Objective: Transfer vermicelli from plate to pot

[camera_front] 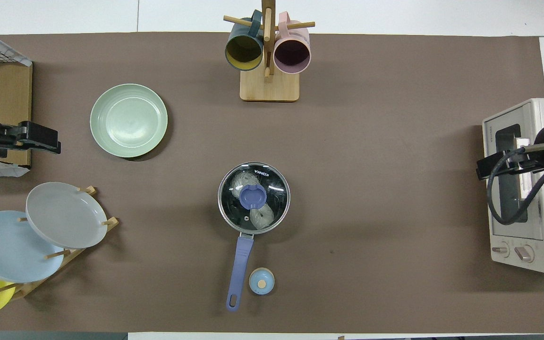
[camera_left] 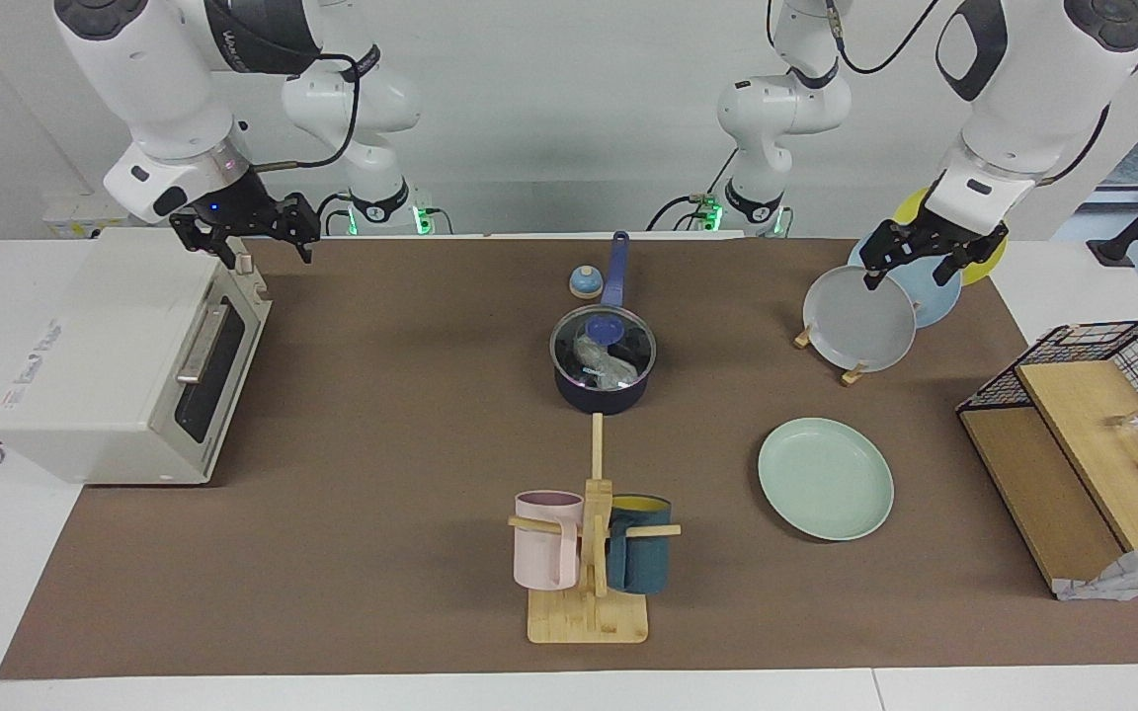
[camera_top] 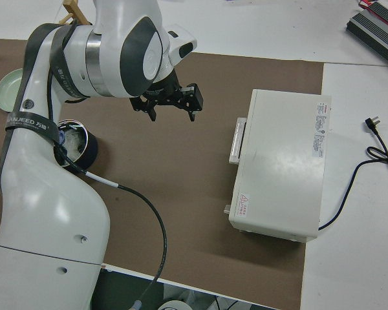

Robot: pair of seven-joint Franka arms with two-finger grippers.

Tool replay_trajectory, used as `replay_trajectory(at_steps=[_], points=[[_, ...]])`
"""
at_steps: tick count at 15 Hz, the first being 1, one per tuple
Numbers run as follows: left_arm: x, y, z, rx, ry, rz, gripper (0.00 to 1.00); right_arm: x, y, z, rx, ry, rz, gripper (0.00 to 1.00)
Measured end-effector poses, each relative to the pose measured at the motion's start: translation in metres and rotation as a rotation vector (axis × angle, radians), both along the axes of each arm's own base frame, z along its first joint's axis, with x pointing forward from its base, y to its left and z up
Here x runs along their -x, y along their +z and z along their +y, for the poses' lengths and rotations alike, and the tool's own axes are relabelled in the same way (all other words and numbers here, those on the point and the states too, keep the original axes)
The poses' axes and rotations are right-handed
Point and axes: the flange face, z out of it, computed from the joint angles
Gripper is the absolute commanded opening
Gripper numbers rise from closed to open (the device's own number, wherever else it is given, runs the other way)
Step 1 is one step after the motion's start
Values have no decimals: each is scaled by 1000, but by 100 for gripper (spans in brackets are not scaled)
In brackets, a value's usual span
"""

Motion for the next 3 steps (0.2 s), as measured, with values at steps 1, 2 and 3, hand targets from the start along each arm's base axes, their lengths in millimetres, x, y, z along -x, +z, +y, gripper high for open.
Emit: replay_trajectory(at_steps=[1,2,3], points=[[0,0,0,0,0,0,100,0,0,0,0,0,-3,100],[0,0,0,0,0,0,100,0,0,0,0,0,-4,100],[0,0,0,0,0,0,100,0,0,0,0,0,-4,100]])
